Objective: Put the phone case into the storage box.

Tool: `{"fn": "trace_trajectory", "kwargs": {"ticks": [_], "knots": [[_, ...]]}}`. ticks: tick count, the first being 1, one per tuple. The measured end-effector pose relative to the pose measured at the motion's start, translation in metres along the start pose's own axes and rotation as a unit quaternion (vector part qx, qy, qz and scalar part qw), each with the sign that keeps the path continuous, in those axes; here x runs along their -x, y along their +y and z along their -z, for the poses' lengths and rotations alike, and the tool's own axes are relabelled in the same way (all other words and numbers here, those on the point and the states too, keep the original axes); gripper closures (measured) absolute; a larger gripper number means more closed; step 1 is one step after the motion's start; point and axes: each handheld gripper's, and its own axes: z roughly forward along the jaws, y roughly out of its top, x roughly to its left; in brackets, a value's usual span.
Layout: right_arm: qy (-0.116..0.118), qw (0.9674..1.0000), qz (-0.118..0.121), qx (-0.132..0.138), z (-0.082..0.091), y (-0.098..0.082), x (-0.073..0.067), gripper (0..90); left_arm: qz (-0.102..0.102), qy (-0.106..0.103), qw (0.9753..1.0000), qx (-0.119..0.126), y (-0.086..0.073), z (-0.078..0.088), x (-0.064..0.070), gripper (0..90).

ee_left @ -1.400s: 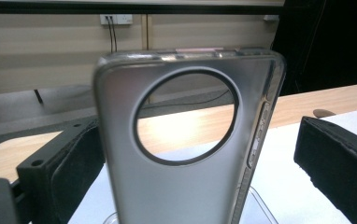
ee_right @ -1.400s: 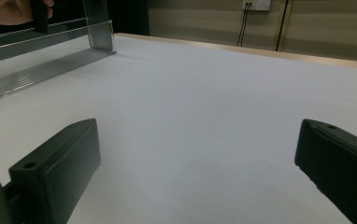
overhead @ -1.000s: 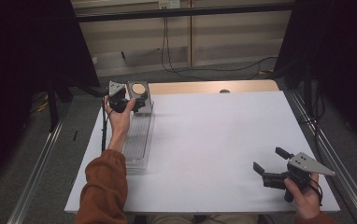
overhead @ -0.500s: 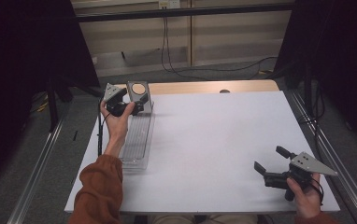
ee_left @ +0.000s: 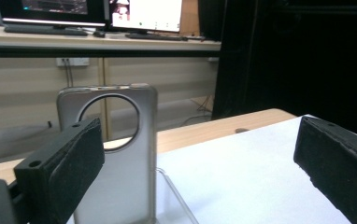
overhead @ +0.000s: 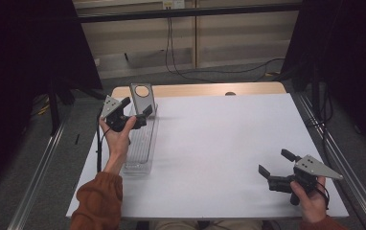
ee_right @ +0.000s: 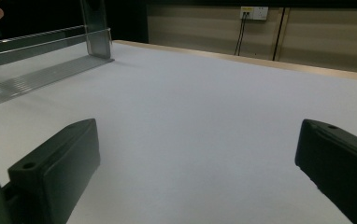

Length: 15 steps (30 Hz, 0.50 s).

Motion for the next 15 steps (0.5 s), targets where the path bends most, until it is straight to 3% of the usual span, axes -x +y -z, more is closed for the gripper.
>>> {"fn": "trace_trajectory", "kwargs": {"ticks": [4,6,7,11,13,15], "knots": [[0.002,1.0,0.0,-0.002,-0.001,0.0,-0.001,0.0,-0.01,-0.009,0.9999,0.003,-0.001,0.009,0.004,2.0],[0.002,1.0,0.001,-0.001,0.0,0.0,-0.001,0.0,0.003,-0.015,0.9998,0.015,-0.001,0.013,0.007,2.0],[0.001,1.0,0.002,-0.002,0.0,0.0,-0.001,0.0,-0.013,-0.018,0.9998,0.003,-0.001,0.016,0.005,2.0],[0.001,1.0,0.002,-0.001,0.0,0.0,-0.001,0.0,-0.014,-0.015,0.9998,0.006,-0.003,0.024,0.009,2.1],[-0.001,1.0,0.0,0.0,0.0,0.0,-0.001,0.0,-0.003,-0.021,0.9997,0.008,-0.003,0.028,0.011,2.3],[0.002,1.0,0.002,-0.003,0.0,0.0,-0.001,0.0,-0.01,-0.021,0.9997,0.001,-0.003,0.032,0.015,2.4]]}}
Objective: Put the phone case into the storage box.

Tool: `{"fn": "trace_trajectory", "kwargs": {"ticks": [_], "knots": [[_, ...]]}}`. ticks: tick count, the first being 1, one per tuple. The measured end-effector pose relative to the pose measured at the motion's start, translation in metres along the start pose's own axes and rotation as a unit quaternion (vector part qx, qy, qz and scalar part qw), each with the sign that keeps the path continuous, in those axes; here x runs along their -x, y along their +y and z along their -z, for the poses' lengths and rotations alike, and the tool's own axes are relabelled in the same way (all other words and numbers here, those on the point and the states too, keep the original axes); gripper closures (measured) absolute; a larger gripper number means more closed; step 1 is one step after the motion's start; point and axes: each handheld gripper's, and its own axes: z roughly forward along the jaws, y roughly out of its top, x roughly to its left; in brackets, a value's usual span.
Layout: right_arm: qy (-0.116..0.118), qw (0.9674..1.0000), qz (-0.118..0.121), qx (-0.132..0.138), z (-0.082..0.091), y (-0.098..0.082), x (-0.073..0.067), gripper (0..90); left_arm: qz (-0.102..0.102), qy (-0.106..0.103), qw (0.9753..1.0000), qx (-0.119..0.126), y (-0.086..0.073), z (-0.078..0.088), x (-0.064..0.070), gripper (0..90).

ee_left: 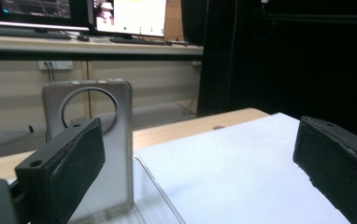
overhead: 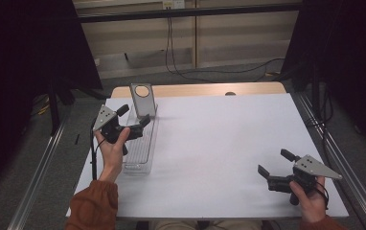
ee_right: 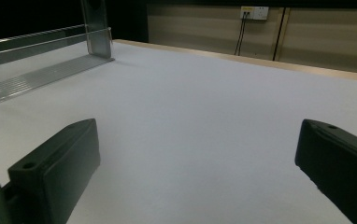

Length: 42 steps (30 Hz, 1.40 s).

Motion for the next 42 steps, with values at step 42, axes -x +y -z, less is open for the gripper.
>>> {"fn": "trace_trajectory", "kwargs": {"ticks": [42], "knots": [[-0.012,0.9998,0.004,0.016,0.004,0.0,-0.002,0.0,-0.027,0.029,0.9988,-0.027,-0.058,0.088,0.025,2.7]]}}
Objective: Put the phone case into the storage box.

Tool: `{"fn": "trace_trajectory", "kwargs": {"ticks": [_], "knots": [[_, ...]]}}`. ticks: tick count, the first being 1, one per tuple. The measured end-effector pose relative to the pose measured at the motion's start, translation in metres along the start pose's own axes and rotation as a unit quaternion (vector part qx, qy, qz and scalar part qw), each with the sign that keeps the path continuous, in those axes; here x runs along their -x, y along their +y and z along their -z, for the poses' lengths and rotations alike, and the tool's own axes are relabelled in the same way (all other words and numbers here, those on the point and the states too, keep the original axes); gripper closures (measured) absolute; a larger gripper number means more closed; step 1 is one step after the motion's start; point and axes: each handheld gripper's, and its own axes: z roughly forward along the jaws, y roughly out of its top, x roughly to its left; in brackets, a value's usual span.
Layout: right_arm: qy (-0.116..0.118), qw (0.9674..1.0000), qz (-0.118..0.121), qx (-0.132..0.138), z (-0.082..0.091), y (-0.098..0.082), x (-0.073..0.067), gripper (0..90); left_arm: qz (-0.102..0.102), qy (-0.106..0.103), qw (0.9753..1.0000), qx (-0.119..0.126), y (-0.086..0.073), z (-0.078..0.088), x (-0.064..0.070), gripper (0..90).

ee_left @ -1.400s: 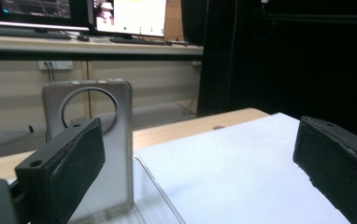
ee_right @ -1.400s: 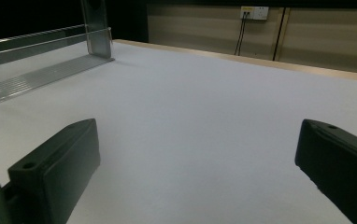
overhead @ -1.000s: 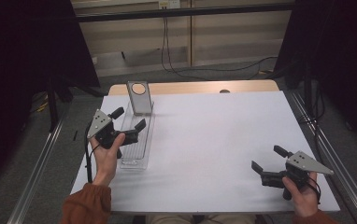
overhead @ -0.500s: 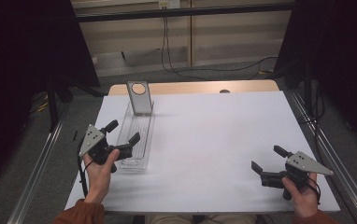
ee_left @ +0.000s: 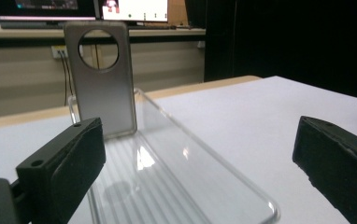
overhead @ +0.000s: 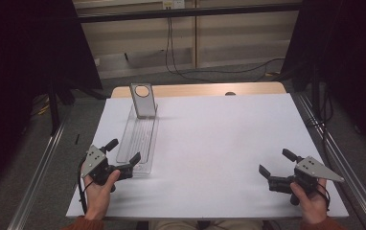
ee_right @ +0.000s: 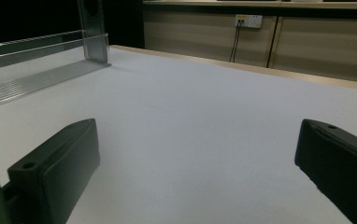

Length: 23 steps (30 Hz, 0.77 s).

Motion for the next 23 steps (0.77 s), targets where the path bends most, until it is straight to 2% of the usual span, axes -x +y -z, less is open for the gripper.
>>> {"fn": "trace_trajectory", "kwargs": {"ticks": [4,5,8,10,12,20,21,23], "knots": [[0.0,1.0,-0.001,0.0,0.001,0.0,0.001,0.0,0.0,-0.008,1.0,-0.004,-0.004,0.006,0.0,2.7],[-0.001,1.0,-0.002,0.001,0.001,0.0,0.001,0.0,-0.006,-0.011,0.9999,-0.006,-0.005,0.008,0.0,2.7],[-0.003,1.0,-0.004,0.001,0.002,0.0,0.002,0.0,-0.004,0.0,1.0,0.0,-0.007,0.013,0.001,2.8],[-0.004,1.0,-0.001,0.0,0.002,-0.001,0.002,0.0,-0.002,0.016,0.9999,-0.001,-0.01,0.017,0.003,3.1],[-0.004,1.0,-0.001,-0.001,0.002,-0.001,0.002,0.0,0.0,0.009,1.0,0.001,-0.012,0.02,0.003,3.1],[-0.003,1.0,0.0,-0.006,0.001,-0.002,0.002,0.0,0.012,0.018,0.9998,-0.002,-0.015,0.031,-0.003,3.1],[-0.002,1.0,0.0,-0.007,0.001,-0.002,0.002,0.0,0.014,0.015,0.9998,-0.002,-0.015,0.032,-0.004,3.1],[-0.004,1.0,-0.001,-0.006,0.001,-0.002,0.003,0.0,0.015,0.021,0.9997,-0.001,-0.014,0.031,-0.004,3.1]]}}
